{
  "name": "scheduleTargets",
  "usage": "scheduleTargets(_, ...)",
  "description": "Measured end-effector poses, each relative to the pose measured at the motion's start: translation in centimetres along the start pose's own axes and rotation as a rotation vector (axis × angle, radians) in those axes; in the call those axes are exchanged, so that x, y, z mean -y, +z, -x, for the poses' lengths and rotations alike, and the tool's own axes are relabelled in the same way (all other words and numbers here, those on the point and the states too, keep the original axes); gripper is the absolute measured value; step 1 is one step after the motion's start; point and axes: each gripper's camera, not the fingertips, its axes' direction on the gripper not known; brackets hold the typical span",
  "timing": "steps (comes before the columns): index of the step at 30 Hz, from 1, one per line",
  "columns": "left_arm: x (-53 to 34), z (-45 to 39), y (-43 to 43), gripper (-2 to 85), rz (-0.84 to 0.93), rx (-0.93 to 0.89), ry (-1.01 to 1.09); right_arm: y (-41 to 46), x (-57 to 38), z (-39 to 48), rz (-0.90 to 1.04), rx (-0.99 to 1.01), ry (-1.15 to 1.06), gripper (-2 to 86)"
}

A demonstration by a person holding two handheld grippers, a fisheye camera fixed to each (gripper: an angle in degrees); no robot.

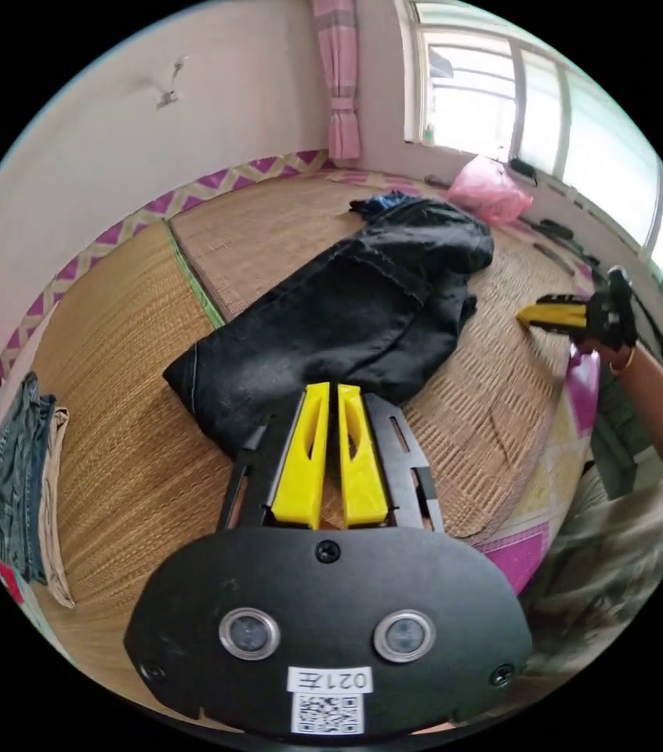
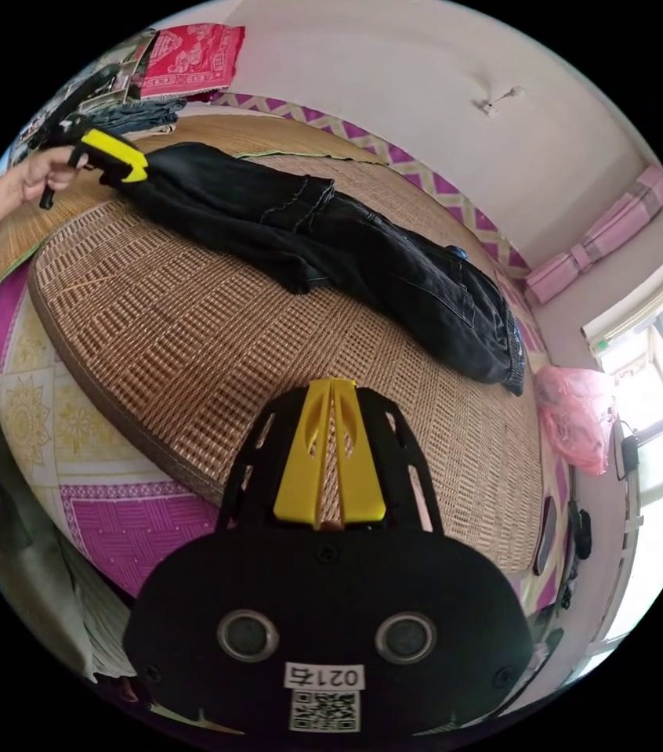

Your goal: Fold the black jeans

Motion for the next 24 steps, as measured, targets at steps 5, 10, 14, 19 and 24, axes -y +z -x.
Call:
scheduleTargets(5,4.4,-5.0,-2.2,4.4,-0.08,-0.06,0.012,-1.0,0.6,-1.5,0.0,0.047,0.022,-0.6)
scheduleTargets(10,9.6,-11.5,4.6,8.6,0.033,0.053,0.15,-1.8,0.9,-2.4,0.0,0.054,0.026,-0.6)
scheduleTargets(14,13.3,-12.1,12.1,8.7,0.144,0.056,0.165,-2.4,1.1,-2.7,0.001,0.035,0.017,-0.6)
scheduleTargets(19,14.2,-13.6,15.7,9.8,0.225,0.081,0.262,-2.9,1.0,-3.9,0.001,0.053,0.025,-0.7)
scheduleTargets(24,14.6,-12.0,16.0,4.5,0.198,0.031,0.195,-3.2,0.7,-5.5,0.001,0.09,0.043,-0.7)
